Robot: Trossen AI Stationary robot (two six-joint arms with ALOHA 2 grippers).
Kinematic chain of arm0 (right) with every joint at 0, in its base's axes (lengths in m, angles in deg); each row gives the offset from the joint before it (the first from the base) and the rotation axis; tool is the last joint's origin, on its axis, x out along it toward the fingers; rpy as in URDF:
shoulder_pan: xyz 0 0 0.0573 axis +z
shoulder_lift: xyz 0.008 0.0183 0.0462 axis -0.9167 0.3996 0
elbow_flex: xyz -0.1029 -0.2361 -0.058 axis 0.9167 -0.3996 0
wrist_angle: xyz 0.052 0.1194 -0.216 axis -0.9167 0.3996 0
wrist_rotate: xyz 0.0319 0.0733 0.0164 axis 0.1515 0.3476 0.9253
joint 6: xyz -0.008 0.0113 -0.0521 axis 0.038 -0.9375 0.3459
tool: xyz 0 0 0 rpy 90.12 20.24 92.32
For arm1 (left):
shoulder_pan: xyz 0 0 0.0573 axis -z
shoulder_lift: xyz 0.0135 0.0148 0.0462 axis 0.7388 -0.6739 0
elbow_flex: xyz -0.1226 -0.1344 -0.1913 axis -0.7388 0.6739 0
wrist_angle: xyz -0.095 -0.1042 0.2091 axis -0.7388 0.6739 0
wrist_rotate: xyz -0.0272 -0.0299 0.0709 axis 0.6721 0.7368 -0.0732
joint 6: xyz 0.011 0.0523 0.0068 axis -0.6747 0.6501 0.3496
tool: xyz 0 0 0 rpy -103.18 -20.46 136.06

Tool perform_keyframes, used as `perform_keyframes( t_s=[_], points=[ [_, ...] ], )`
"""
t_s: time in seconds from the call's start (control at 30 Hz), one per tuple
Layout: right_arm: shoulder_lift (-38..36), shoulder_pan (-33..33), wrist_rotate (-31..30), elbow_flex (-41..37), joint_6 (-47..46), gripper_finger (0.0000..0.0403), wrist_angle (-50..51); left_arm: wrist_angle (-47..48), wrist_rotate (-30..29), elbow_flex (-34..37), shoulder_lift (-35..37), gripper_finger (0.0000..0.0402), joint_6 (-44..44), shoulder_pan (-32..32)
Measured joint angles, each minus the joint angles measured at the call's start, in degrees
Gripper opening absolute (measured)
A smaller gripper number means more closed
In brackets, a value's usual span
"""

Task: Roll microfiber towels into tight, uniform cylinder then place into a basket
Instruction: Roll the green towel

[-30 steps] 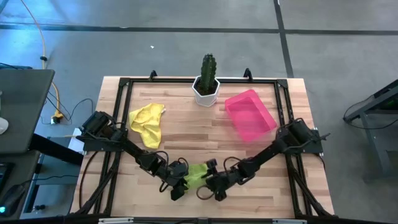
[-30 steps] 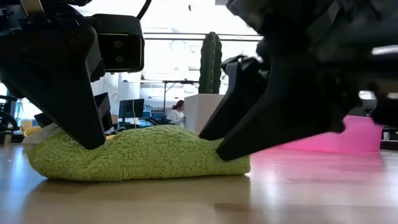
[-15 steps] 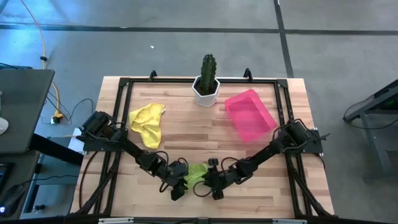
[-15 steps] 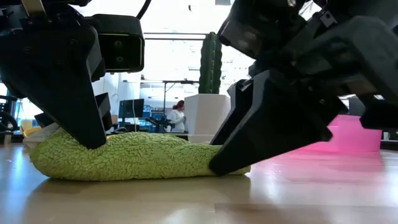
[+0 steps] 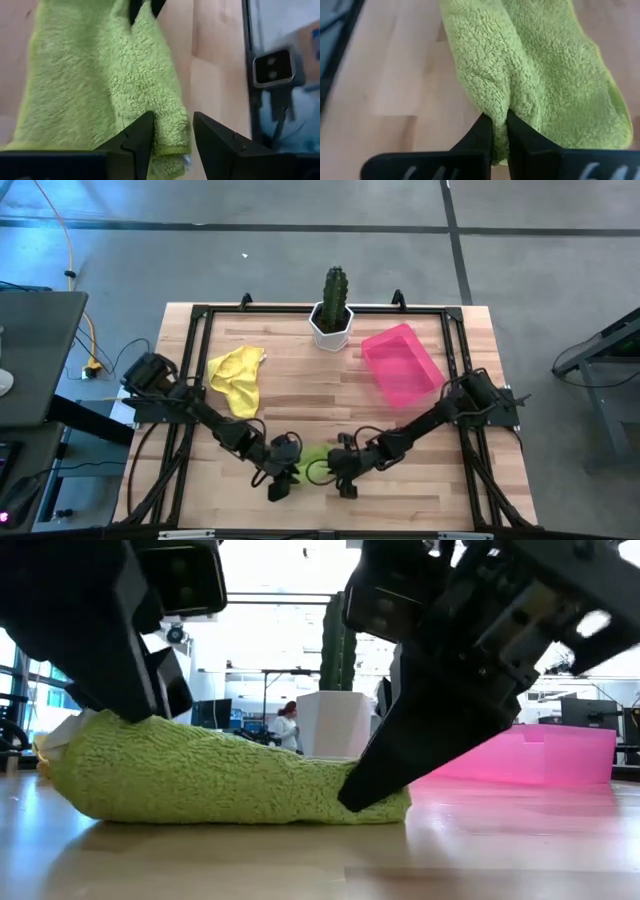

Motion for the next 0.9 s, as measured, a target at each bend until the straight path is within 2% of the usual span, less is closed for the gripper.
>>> perform_keyframes(
  t_s=[0.2, 0.33, 0.47, 0.57, 0.73, 0.9],
  points=[
    [0.07, -1.88, 10.16, -0.22, -3.89, 0.0003, -4.94, 0.64, -1.43, 0.0, 0.45, 0.0131, 10.21, 2.95],
    [0.22, -3.6, 16.83, -0.33, -9.91, 0.0002, -7.9, 0.12, -8.01, -0.02, 0.46, 0.0131, 18.72, 5.57],
    [0.24, -5.34, 20.45, -0.33, -18.35, 0.0002, -8.18, -2.25, -14.91, -0.05, 0.45, 0.0131, 28.9, 8.61],
    [0.17, -6.5, 22.36, -0.26, -21.6, 0.0008, -8.44, -3.56, -17.36, -0.09, 0.38, 0.0131, 34.74, 10.57],
    [0.13, -8.23, 25.27, -0.22, -25.77, 0.001, -9.07, -3.51, -20.93, -0.11, 0.25, 0.0131, 37.94, 11.93],
    [0.13, -9.09, 26.56, -0.22, -27.51, 0.001, -9.3, -1.38, -21.73, -0.11, 0.25, 0.0131, 37.82, 11.39]
  ],
)
